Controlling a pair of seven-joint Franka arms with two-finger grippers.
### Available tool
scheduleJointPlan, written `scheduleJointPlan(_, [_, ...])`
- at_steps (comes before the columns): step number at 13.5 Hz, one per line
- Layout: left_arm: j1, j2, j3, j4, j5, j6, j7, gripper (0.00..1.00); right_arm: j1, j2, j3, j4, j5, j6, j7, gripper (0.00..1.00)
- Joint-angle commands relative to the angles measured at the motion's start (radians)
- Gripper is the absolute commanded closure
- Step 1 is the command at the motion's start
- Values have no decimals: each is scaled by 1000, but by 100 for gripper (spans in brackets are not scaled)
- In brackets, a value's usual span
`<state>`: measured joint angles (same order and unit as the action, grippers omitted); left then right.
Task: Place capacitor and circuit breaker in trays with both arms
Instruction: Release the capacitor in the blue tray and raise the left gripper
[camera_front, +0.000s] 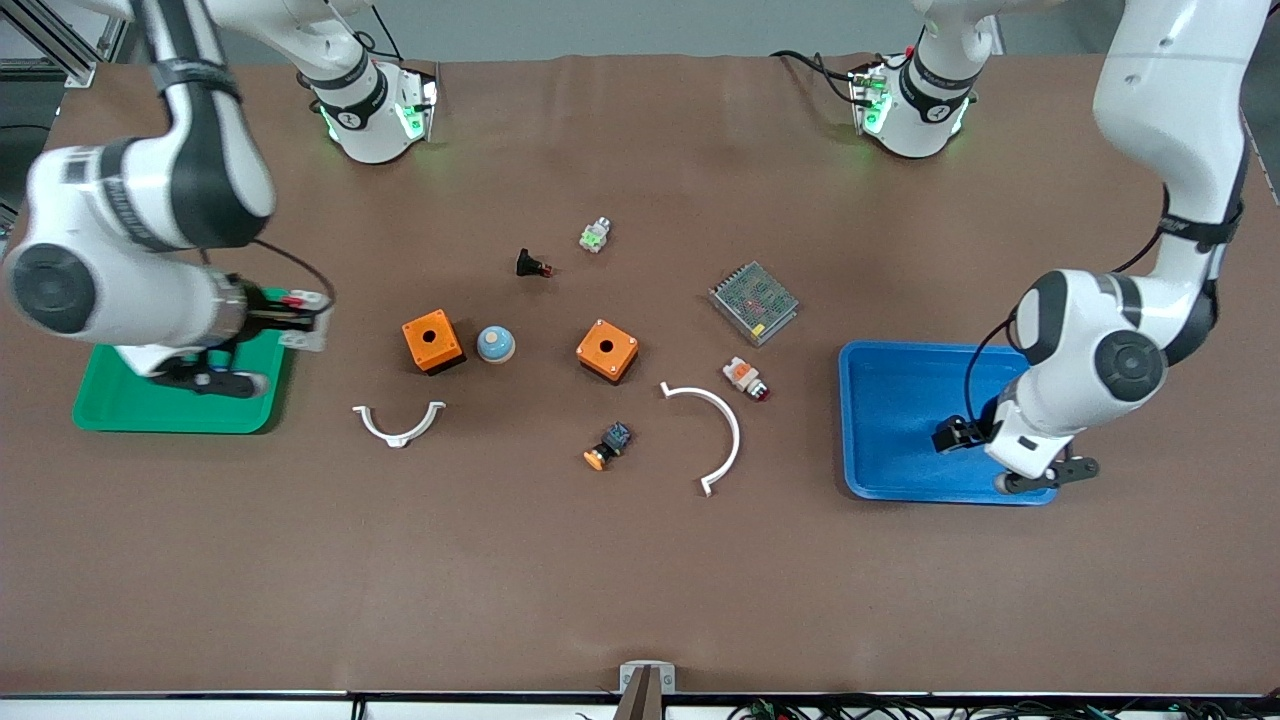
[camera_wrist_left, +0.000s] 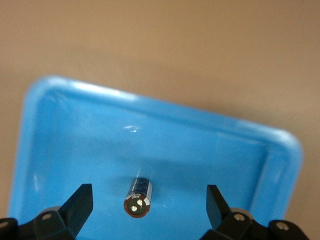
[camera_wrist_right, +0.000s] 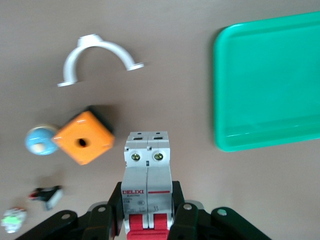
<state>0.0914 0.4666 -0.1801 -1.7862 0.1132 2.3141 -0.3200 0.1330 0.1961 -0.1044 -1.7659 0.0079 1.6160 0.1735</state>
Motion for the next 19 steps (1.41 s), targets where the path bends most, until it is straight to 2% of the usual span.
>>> scheduleJointPlan(1, [-2,-101,-5,76,16,-99,15,0,-155,-7,23,-15,-29,-1,-185,80])
scheduleJointPlan(3, [-1,-167,-24,129,16,-195,16,0,-243,-1,25,-18,-58,33,-311,80])
scheduleJointPlan(5, [-6,-221,-33,191,16,-309,15,0,-271,-1,25,-53,-92,88,-338,80])
scheduleJointPlan(9, [-2,-266,-58,321,8,-559,19,0,-360,52,25,-64,-92,180,-445,80])
scheduleJointPlan(13, [-6,-359,-35,323,-15,-683,186,0,-415,127,25,-70,-92,295,-526,79])
scheduleJointPlan(16, [-70,-413,63,318,-68,-780,217,0,-470,154,25,-121,-92,437,-592,77])
scheduleJointPlan(18, [-139,-434,152,308,-95,-800,252,0,-495,155,26,-145,-91,469,-597,76])
scheduleJointPlan(19, [-145,-450,159,289,-101,-800,256,0,-506,154,26,-171,-92,479,-597,77])
